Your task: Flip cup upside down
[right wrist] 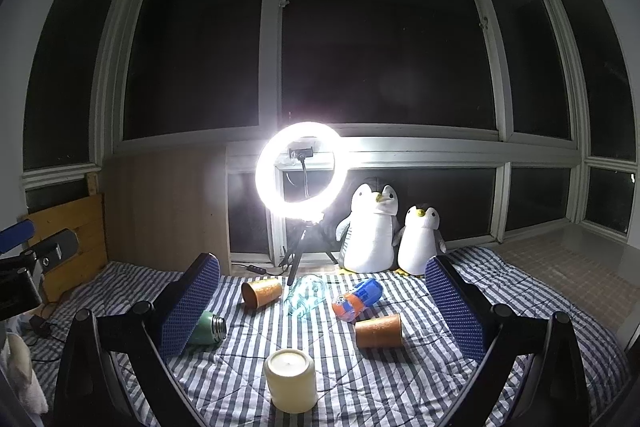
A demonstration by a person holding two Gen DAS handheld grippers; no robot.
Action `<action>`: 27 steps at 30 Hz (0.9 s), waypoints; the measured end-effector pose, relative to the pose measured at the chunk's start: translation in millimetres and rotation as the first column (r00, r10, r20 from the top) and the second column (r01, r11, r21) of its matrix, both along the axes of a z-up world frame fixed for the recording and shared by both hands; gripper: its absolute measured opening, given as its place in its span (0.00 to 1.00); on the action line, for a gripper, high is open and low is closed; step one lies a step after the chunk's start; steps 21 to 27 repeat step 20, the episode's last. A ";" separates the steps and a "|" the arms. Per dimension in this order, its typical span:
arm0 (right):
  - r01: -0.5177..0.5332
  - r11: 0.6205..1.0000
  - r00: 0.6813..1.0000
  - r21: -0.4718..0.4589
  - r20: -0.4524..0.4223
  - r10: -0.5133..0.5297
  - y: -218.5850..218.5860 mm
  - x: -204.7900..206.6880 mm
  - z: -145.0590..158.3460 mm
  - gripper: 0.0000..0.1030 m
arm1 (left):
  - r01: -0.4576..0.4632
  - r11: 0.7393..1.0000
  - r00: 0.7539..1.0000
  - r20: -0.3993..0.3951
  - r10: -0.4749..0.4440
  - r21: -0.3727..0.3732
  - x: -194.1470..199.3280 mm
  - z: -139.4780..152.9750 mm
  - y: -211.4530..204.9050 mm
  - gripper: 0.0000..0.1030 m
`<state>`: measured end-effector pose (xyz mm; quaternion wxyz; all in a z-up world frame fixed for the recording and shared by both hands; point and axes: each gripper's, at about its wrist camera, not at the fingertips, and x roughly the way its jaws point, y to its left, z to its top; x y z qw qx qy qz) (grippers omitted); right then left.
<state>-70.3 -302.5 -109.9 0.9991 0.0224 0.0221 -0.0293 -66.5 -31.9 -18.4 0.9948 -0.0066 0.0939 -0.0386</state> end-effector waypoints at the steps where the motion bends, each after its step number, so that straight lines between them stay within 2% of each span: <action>1: 0.002 1.000 1.000 0.000 0.001 -0.002 0.3 -0.2 -0.1 0.99 | -0.001 1.000 1.000 0.001 0.001 -0.001 -0.3 0.3 0.4 1.00; 27: -0.001 1.000 1.000 -0.002 -0.005 0.001 1.5 1.2 0.0 0.99 | -0.003 1.000 1.000 -0.005 0.003 0.002 1.6 1.1 1.2 1.00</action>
